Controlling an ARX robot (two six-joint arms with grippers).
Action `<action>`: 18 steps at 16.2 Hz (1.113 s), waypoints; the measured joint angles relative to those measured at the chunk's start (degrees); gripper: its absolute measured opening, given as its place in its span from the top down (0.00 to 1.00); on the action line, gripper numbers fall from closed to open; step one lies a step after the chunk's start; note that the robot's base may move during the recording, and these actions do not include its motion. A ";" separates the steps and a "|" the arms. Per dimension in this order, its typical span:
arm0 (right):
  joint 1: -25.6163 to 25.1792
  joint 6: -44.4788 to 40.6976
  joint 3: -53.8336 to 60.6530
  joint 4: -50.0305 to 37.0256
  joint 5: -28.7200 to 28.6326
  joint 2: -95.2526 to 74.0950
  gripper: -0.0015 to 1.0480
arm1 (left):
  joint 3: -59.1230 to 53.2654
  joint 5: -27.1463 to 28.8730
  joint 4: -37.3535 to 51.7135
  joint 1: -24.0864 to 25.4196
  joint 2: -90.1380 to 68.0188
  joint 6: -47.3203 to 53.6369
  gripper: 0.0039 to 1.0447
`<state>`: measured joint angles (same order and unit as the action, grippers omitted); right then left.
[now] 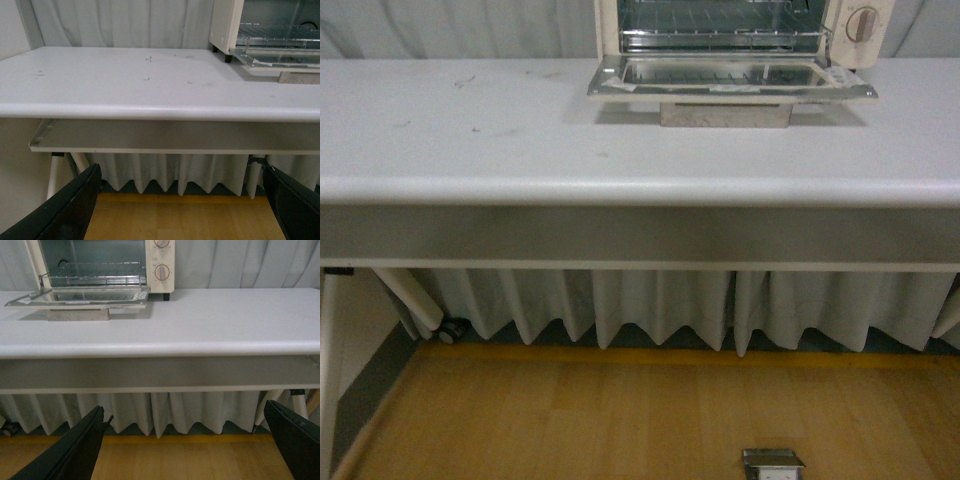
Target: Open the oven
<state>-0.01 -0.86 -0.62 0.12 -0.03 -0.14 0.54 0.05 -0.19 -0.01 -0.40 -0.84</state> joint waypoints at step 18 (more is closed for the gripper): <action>0.00 0.02 0.00 0.17 0.02 0.00 0.06 | 0.00 -0.02 -0.09 0.00 0.00 0.04 0.06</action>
<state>-0.01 -0.84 -0.62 0.30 -0.01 -0.14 0.54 0.03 -0.27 -0.01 -0.40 -0.80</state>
